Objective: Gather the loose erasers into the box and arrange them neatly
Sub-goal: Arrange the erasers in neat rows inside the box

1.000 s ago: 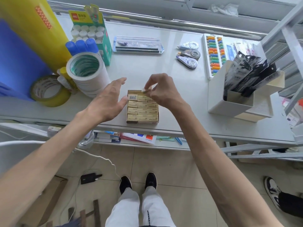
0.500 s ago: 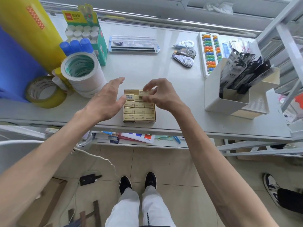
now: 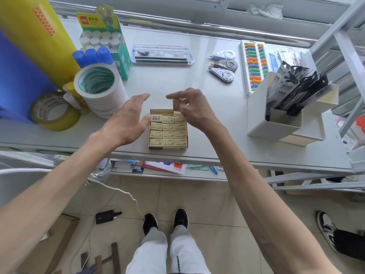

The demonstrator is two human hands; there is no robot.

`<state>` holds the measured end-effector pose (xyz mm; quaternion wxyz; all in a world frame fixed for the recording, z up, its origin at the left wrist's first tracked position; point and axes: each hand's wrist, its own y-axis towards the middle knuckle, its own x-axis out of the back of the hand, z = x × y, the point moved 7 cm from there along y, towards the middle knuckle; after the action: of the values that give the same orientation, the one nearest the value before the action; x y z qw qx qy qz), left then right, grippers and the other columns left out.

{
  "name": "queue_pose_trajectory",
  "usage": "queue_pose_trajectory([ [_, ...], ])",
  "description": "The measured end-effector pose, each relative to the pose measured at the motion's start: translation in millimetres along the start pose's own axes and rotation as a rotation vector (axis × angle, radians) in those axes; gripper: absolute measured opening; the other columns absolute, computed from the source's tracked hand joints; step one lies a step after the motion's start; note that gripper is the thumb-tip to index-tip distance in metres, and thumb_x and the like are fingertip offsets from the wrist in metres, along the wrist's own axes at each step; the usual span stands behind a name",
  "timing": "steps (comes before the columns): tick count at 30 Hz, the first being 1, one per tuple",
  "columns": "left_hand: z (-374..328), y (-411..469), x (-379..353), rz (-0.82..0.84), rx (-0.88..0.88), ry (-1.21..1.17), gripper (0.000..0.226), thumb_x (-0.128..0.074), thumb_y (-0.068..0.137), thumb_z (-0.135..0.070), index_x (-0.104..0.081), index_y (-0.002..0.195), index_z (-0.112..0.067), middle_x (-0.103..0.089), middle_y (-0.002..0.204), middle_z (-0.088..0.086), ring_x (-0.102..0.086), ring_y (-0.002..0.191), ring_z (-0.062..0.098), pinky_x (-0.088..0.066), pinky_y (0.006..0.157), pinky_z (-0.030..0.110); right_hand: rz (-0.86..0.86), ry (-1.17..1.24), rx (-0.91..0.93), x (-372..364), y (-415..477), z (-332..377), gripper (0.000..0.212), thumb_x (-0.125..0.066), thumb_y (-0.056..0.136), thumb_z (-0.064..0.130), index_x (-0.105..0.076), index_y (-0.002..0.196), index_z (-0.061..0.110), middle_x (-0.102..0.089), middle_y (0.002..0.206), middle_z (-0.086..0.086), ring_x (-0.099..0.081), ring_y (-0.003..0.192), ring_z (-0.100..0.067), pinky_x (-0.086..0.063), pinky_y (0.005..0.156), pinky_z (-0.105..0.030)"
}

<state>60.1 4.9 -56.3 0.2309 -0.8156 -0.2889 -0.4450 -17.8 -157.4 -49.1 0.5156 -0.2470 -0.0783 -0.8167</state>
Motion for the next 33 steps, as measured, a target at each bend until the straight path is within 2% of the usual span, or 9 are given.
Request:
queue_pose_trajectory([
  [3, 0, 1, 0, -0.007, -0.001, 0.005, 0.061, -0.052, 0.097, -0.030, -0.025, 0.151, -0.022, -0.036, 0.153, 0.003, -0.036, 0.140, 0.022, -0.031, 0.114, 0.046, 0.029, -0.044, 0.006, -5, 2, 1, 0.027, -0.055, 0.095, 0.011, -0.075, 0.110, 0.021, -0.061, 0.095, -0.004, -0.057, 0.079, -0.009, -0.045, 0.062, -0.016],
  [6, 0, 2, -1, -0.007, -0.003, 0.006, 0.061, -0.052, 0.097, -0.030, -0.024, 0.151, -0.022, -0.036, 0.153, 0.003, -0.035, 0.140, 0.022, -0.031, 0.114, 0.047, 0.074, -0.051, 0.022, -10, 4, 4, 0.023, -0.066, 0.088, 0.012, -0.070, 0.111, 0.017, -0.068, 0.094, -0.009, -0.065, 0.080, -0.016, -0.056, 0.065, -0.024],
  [9, 3, 3, -1, -0.005, 0.001, -0.002, 0.061, -0.052, 0.097, -0.030, -0.025, 0.150, -0.022, -0.036, 0.153, 0.004, -0.036, 0.139, 0.022, -0.031, 0.114, 0.046, 0.119, -0.065, 0.022, -14, 6, 6, 0.023, -0.072, 0.084, 0.011, -0.069, 0.106, 0.011, -0.070, 0.095, -0.007, -0.070, 0.085, -0.017, -0.060, 0.067, -0.028],
  [12, 8, 4, -1, -0.010, 0.013, -0.039, 0.060, -0.051, 0.097, -0.030, -0.025, 0.150, -0.021, -0.036, 0.153, 0.004, -0.036, 0.139, 0.021, -0.032, 0.114, 0.046, 0.106, -0.127, 0.042, -17, 9, 4, 0.015, -0.071, 0.086, 0.008, -0.076, 0.100, 0.007, -0.071, 0.096, -0.006, -0.068, 0.086, -0.015, -0.057, 0.071, -0.025],
  [15, 10, 4, -2, -0.006, 0.010, -0.042, 0.059, -0.051, 0.097, -0.030, -0.025, 0.150, -0.022, -0.036, 0.153, 0.004, -0.036, 0.139, 0.022, -0.034, 0.112, 0.048, 0.110, -0.189, 0.027, -21, 11, -2, 0.016, -0.069, 0.088, 0.006, -0.078, 0.100, 0.010, -0.062, 0.098, -0.001, -0.056, 0.082, -0.007, -0.045, 0.067, -0.017],
  [18, 13, 5, -3, -0.003, 0.008, -0.041, 0.059, -0.051, 0.096, -0.031, -0.026, 0.149, -0.022, -0.037, 0.152, 0.004, -0.037, 0.138, 0.022, -0.034, 0.112, 0.049, 0.082, -0.202, -0.006, -19, 10, -5, 0.014, -0.072, 0.087, 0.011, -0.078, 0.099, 0.015, -0.054, 0.088, 0.007, -0.050, 0.078, -0.001, -0.038, 0.061, -0.012],
  [22, 12, 6, -3, -0.006, 0.007, -0.045, 0.059, -0.051, 0.096, -0.031, -0.026, 0.149, -0.022, -0.037, 0.152, 0.004, -0.037, 0.138, 0.022, -0.034, 0.112, 0.049, 0.068, -0.204, -0.066, -16, 10, -6, 0.011, -0.077, 0.083, 0.022, -0.077, 0.092, 0.015, -0.062, 0.090, -0.002, -0.057, 0.079, -0.009, -0.043, 0.057, -0.017],
  [26, 12, 6, -4, -0.008, 0.003, -0.040, 0.059, -0.051, 0.097, -0.031, -0.026, 0.149, -0.022, -0.037, 0.152, 0.004, -0.037, 0.139, 0.022, -0.033, 0.113, 0.048, 0.098, -0.184, -0.104, -13, 10, -3, 0.008, -0.073, 0.084, 0.015, -0.078, 0.088, 0.009, -0.071, 0.079, -0.005, -0.064, 0.071, -0.014, -0.043, 0.053, -0.018],
  [33, 10, 5, -2, -0.006, 0.007, -0.047, 0.059, -0.051, 0.097, -0.031, -0.025, 0.150, -0.023, -0.036, 0.153, 0.003, -0.038, 0.138, 0.022, -0.033, 0.113, 0.047, 0.070, -0.208, -0.104, -14, 13, 3, 0.007, -0.071, 0.082, 0.006, -0.077, 0.084, 0.005, -0.069, 0.075, -0.002, -0.066, 0.070, -0.013, -0.046, 0.051, -0.014],
])
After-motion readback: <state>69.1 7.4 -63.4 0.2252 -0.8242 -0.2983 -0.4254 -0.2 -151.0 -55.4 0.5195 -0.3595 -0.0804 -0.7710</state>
